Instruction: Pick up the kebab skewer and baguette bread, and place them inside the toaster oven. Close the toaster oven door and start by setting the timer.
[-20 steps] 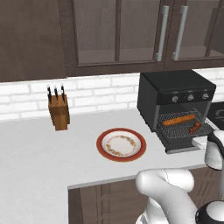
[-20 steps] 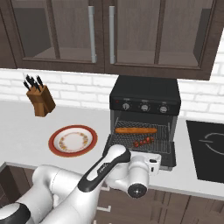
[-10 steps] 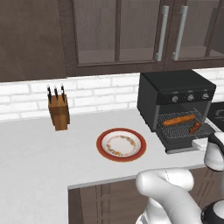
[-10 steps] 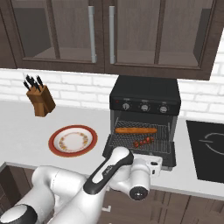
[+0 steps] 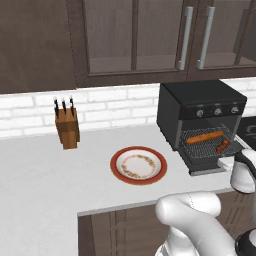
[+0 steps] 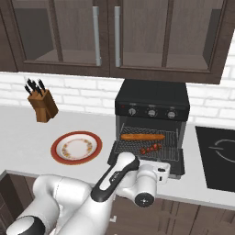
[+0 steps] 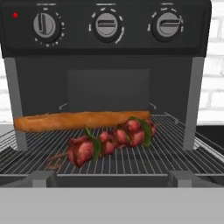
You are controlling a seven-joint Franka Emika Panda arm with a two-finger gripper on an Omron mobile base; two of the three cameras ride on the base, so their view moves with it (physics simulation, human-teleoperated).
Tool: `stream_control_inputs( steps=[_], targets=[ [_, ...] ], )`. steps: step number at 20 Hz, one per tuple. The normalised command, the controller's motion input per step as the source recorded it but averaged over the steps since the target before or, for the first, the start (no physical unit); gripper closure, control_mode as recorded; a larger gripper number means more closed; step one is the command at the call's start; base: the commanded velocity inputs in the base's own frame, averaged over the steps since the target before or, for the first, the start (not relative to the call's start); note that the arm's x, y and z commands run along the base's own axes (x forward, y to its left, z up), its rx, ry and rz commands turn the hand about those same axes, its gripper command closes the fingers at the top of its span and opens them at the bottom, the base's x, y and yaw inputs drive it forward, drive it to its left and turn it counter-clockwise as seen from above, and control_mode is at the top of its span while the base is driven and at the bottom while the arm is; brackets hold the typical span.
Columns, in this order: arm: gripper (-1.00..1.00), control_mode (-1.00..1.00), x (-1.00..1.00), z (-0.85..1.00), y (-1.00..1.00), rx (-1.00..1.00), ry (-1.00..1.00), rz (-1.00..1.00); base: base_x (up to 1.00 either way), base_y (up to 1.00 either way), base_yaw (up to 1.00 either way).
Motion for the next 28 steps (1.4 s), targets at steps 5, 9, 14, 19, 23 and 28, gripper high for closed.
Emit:
stream_control_inputs(
  steps=[5, 9, 14, 19, 23, 28],
  targets=[
    [-1.00, -1.00, 0.02, -0.11, 0.00, 0.00, 0.00, -0.02, 0.00, 0.00, 0.00],
    [-1.00, -1.00, 0.20, 0.00, 0.00, 0.00, 0.00, -0.01, 0.00, 0.00, 0.00],
    [-1.00, -1.00, 0.15, 0.00, 0.00, 0.00, 0.00, 0.00, 0.00, 0.00, 0.00],
    [-1.00, -1.00, 0.03, -0.07, 0.00, 0.00, 0.00, 0.00, 0.00, 0.00, 0.00],
    [-1.00, -1.00, 0.04, -0.05, 0.00, 0.00, 0.00, 0.00, 0.00, 0.00, 0.00],
    [-1.00, -1.00, 0.13, 0.00, 0.00, 0.00, 0.00, 0.00, 0.00, 0.00, 0.00]
  ],
)
